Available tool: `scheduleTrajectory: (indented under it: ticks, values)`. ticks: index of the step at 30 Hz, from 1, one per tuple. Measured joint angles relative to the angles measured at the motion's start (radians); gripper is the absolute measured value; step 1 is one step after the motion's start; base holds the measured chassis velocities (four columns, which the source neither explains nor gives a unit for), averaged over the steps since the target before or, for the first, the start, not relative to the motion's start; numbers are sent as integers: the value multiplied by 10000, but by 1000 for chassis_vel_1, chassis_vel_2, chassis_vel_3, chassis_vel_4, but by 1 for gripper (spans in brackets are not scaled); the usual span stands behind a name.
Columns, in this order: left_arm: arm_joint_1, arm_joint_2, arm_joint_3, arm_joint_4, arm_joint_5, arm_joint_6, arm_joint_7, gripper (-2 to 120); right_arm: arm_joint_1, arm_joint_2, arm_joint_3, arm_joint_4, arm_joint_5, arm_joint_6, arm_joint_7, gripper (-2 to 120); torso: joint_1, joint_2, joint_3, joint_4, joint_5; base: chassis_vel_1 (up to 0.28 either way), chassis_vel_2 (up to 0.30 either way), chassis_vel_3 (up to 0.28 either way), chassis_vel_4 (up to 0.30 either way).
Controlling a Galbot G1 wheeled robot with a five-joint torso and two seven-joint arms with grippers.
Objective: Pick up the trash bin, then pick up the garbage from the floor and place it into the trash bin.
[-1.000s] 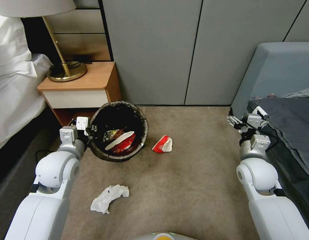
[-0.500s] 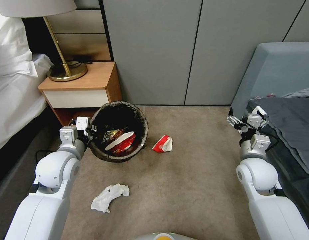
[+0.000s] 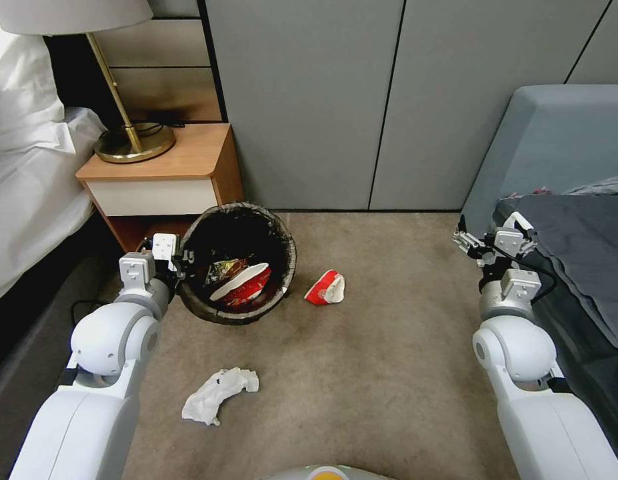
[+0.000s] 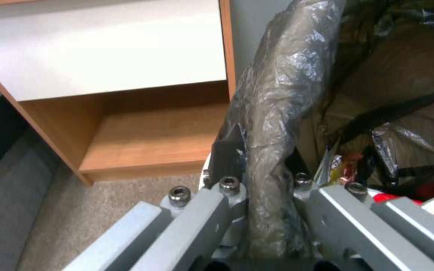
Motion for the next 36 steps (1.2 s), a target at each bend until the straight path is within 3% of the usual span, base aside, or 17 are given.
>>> scheduleTrajectory:
  ticks: [36]
  values:
    - [0,0,0,1,0,0,0,0,0,0,0,0,0,0,0,100,0,0,0,0,0,0,0,0,0]
